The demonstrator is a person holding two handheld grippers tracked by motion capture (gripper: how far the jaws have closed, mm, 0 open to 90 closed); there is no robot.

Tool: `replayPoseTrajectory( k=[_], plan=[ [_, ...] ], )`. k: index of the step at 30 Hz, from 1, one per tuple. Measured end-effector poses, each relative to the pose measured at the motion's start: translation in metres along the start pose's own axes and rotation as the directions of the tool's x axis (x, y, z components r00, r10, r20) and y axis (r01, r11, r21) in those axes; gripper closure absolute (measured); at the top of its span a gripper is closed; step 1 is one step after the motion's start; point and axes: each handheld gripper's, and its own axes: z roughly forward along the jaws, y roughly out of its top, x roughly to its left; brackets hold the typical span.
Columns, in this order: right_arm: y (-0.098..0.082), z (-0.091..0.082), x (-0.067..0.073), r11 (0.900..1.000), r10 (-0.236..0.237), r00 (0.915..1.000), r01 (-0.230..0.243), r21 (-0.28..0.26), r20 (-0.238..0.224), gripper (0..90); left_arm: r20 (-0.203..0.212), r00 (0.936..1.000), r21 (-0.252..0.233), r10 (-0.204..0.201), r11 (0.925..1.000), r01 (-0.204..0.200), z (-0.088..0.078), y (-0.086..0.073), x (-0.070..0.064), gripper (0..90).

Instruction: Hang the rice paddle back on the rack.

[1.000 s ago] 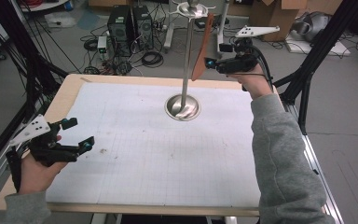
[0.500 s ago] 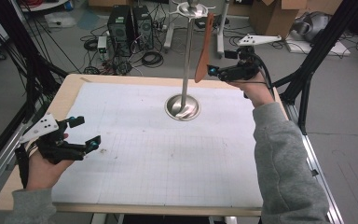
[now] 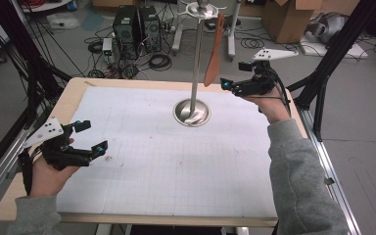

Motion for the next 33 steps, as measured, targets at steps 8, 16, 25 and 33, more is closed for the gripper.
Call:
replayPoseTrajectory(
  k=[8,16,25,33],
  plan=[
    [-0.012,-0.004,0.007,1.0,-0.004,1.0,0.004,-0.005,0.001,0.0,0.024,0.9997,-0.001,0.003,1.0,-0.003,0.008,0.002,-0.003,2.6],
    [-0.031,-0.006,0.01,1.0,0.001,1.0,-0.001,0.0,-0.009,0.0,0.035,0.9994,0.007,0.007,1.0,-0.007,0.015,0.003,-0.005,2.6],
    [-0.05,-0.019,0.013,1.0,0.011,0.9999,-0.011,-0.011,0.011,0.0,0.04,0.9992,0.022,0.008,0.9997,-0.009,0.021,0.001,-0.006,2.6],
    [-0.062,-0.033,0.016,0.999,0.03,0.999,-0.029,-0.024,0.034,0.0,0.049,0.9988,0.016,0.006,0.9999,-0.006,0.022,0.002,-0.006,2.6]
  ],
)
